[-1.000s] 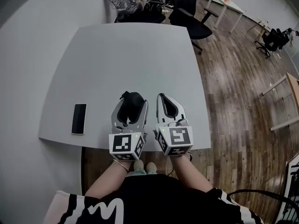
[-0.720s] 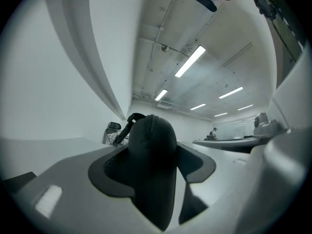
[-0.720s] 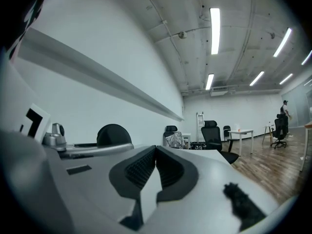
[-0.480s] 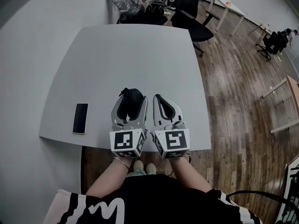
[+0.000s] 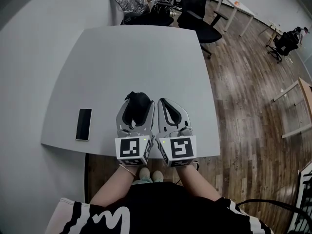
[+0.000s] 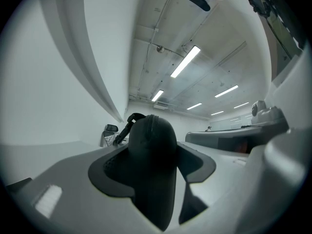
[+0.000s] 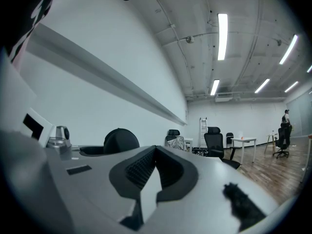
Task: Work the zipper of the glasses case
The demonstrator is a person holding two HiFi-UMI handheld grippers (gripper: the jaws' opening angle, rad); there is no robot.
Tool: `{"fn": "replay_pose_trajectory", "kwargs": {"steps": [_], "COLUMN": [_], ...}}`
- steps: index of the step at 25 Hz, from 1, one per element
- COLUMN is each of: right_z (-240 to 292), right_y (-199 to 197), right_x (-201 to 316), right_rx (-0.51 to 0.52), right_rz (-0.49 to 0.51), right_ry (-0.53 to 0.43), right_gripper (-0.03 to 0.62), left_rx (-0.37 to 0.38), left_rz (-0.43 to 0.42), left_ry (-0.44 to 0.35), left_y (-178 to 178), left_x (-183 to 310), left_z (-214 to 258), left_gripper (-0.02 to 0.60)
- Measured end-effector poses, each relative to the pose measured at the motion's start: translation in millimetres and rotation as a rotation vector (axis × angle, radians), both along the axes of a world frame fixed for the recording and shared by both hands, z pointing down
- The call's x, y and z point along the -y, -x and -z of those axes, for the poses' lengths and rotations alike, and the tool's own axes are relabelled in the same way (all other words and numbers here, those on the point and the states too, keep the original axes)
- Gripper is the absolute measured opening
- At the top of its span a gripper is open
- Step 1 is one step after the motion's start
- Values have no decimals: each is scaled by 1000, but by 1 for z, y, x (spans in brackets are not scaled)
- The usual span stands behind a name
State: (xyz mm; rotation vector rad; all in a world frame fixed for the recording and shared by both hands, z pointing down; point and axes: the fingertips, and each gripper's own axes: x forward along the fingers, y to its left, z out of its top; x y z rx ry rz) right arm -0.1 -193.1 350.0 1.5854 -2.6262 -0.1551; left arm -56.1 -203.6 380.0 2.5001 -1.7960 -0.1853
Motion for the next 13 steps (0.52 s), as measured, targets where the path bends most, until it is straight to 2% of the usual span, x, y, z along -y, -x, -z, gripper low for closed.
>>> {"fn": "replay_pose_trajectory", "kwargs": {"steps": [13], "right_z": [0], "right_y": [-1], "right_x": [2], "right_rx": [17], "right_rz": [-21], "right_ry": [33], "right_gripper": [5], "left_rx": [7], "left_rz": [-6], "left_ry": [-4], "left_y": [0], "left_x": [0], "left_z": [-1], "left_gripper": [273]}}
